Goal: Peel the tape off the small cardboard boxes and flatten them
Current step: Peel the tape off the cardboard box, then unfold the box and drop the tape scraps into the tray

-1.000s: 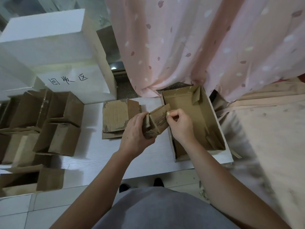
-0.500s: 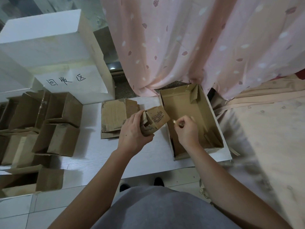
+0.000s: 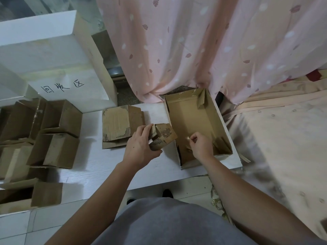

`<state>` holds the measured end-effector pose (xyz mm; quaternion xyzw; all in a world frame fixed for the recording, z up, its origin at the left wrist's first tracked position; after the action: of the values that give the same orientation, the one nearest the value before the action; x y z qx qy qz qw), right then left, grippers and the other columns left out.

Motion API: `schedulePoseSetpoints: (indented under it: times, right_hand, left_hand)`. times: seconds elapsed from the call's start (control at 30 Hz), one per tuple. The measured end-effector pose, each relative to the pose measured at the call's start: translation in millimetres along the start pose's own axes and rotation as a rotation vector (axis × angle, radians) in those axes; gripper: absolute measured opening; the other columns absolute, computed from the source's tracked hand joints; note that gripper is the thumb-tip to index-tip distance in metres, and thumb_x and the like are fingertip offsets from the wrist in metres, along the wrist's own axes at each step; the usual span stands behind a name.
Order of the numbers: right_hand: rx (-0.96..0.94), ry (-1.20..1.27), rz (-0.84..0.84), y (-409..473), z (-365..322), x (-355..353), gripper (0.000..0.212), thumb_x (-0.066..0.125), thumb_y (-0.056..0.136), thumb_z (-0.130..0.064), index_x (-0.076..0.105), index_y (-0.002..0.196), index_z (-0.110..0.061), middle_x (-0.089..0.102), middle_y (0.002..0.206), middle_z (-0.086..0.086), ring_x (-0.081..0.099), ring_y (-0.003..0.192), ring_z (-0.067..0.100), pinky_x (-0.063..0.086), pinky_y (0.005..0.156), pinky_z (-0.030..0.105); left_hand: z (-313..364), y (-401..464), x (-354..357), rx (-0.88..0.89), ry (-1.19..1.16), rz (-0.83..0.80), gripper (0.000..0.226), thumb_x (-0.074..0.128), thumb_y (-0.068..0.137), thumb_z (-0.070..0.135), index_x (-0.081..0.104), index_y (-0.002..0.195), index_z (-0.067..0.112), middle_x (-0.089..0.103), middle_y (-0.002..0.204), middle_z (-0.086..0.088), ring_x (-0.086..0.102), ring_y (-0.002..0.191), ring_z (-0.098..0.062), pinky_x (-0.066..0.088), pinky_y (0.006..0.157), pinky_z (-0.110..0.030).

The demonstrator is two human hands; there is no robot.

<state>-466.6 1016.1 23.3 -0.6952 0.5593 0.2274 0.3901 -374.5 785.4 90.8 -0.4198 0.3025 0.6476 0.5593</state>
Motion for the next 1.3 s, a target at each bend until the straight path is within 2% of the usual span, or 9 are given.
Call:
schedulePoseSetpoints:
  times: [0.2,0.33,0.4,0.47,0.63,0.87,1.0,1.17,1.3]
  right_hand:
    - [-0.023,0.069,-0.074,5.5,-15.0,-7.9,0.036,0.060,0.101,-0.018,0.062,0.137,-0.016,0.072,0.118,0.003,0.068,0.102,0.019,0.046,0.078,0.019]
    - [-0.140,0.129,-0.162,-4.4,-38.4,-14.8,0.051,0.061,0.099,-0.020,0.050,0.149,-0.026,0.070,0.116,0.000,0.056,0.058,0.000,0.042,0.054,0.009]
    - [-0.313,0.122,-0.267,-13.5,-59.2,-15.5,0.064,0.066,0.095,-0.016,0.043,0.153,-0.029,0.051,0.150,-0.005,0.062,0.088,-0.006,0.052,0.085,0.018]
    - [-0.460,0.037,-0.378,-21.1,-80.8,-10.6,0.081,0.070,0.089,-0.013,0.032,0.158,-0.034,0.030,0.163,-0.010,0.046,0.137,0.008,0.040,0.114,0.035]
    - [-0.608,-0.198,-0.554,-38.7,-118.5,4.4,0.112,0.077,0.081,-0.012,0.005,0.160,-0.043,0.003,0.169,-0.013,0.020,0.152,0.019,0.036,0.117,0.044]
    - [-0.627,-0.132,-0.573,-41.8,-132.3,14.1,0.100,0.080,0.076,-0.022,0.027,0.160,-0.026,0.030,0.159,-0.009,0.035,0.142,0.013,0.034,0.116,0.030]
    - [-0.567,0.052,-0.515,-37.1,-139.5,1.0,0.092,0.080,0.076,-0.019,0.037,0.156,-0.030,0.040,0.152,-0.014,0.042,0.132,0.003,0.035,0.096,0.002]
    - [-0.507,0.253,-0.554,-30.5,-157.7,13.5,0.087,0.081,0.077,-0.022,0.040,0.151,-0.042,0.045,0.152,-0.018,0.041,0.138,-0.003,0.041,0.113,0.027]
    - [-0.481,0.378,-0.639,-38.7,-177.2,33.9,0.085,0.081,0.073,-0.041,0.037,0.143,-0.062,0.037,0.158,-0.019,0.038,0.143,-0.001,0.037,0.114,0.026]
  left_hand:
    - [0.0,-1.4,-1.5,-0.014,0.032,-0.013,0.110,0.085,0.072,0.054,0.026,0.160,0.025,0.044,0.140,0.002,0.053,0.117,-0.021,0.048,0.097,-0.037]
    - [-3.1,-1.1,-2.7,-0.036,0.042,-0.008,0.112,0.084,0.072,0.056,0.024,0.161,0.023,0.047,0.140,0.002,0.053,0.118,-0.021,0.048,0.097,-0.040]
    - [-5.4,-2.7,-1.8,-0.070,0.015,0.000,0.107,0.085,0.070,0.056,0.031,0.156,0.022,0.051,0.138,0.002,0.055,0.119,-0.021,0.049,0.098,-0.043]
    - [-7.9,-5.7,-0.4,-0.081,-0.003,0.021,0.100,0.085,0.069,0.058,0.038,0.149,0.019,0.056,0.135,0.001,0.057,0.117,-0.021,0.050,0.098,-0.044]
    - [-10.1,-13.0,0.7,-0.008,0.012,0.006,0.093,0.084,0.071,0.056,0.042,0.145,0.018,0.058,0.129,0.003,0.059,0.111,-0.020,0.050,0.095,-0.041]
    - [-22.8,-31.2,-26.9,-0.057,-0.033,0.053,0.094,0.077,0.065,0.075,0.046,0.139,0.026,0.062,0.118,0.010,0.059,0.106,-0.015,0.050,0.094,-0.037]
    - [-53.4,-45.5,-52.7,-0.200,-0.005,0.166,0.099,0.053,0.065,0.095,0.045,0.141,0.032,0.055,0.142,0.008,0.050,0.127,-0.018,0.043,0.109,-0.042]
    - [-73.8,-53.6,-68.2,-0.407,-0.656,0.143,0.088,0.054,0.077,0.085,0.044,0.150,0.036,0.058,0.140,0.007,0.059,0.121,-0.015,0.052,0.097,-0.033]
    - [-78.0,-49.8,-77.5,-0.482,-0.801,0.324,0.044,0.056,0.102,0.054,0.053,0.142,0.036,0.064,0.130,0.010,0.061,0.119,-0.013,0.053,0.086,-0.026]
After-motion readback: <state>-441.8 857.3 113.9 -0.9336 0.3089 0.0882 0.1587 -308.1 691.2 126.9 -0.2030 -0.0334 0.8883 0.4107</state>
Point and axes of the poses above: each hand's wrist, its own y-axis towards the middle knuckle, its own x-axis out of the palm, z = x × y, the point moved 4 cm from there along y, towards the middle knuckle
